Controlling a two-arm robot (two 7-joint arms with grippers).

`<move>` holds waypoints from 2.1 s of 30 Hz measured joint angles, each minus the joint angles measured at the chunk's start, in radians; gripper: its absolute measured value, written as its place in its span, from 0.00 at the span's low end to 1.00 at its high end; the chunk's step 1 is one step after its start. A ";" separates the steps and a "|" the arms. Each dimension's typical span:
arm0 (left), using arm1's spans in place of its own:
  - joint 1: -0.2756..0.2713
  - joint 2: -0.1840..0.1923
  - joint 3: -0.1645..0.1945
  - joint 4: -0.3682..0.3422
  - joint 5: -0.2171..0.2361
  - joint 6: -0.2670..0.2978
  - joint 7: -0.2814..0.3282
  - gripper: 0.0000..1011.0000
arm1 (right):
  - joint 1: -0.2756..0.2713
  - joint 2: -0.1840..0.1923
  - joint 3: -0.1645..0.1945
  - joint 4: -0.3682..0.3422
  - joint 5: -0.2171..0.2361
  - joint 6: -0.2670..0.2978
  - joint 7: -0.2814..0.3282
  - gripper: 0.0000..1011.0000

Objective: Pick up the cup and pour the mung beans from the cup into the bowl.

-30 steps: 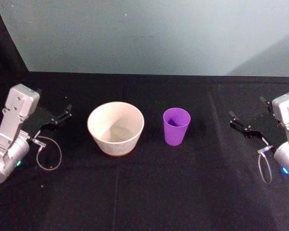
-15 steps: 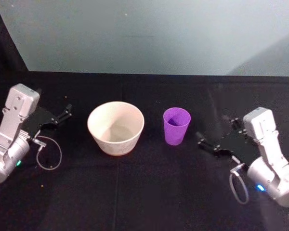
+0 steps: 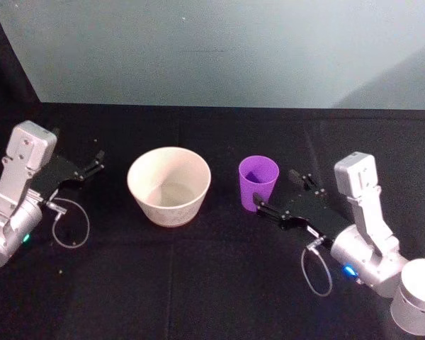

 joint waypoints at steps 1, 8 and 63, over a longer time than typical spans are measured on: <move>0.000 0.000 0.000 0.000 0.000 0.000 0.000 0.99 | 0.000 0.000 0.000 0.000 0.000 0.000 0.000 0.99; 0.000 0.000 0.000 0.000 0.000 0.000 0.000 0.99 | 0.051 -0.056 0.006 0.084 0.001 -0.019 0.037 0.99; 0.000 0.000 0.000 0.000 0.000 0.000 0.000 0.99 | 0.070 -0.085 0.119 -0.119 0.007 0.211 0.151 0.72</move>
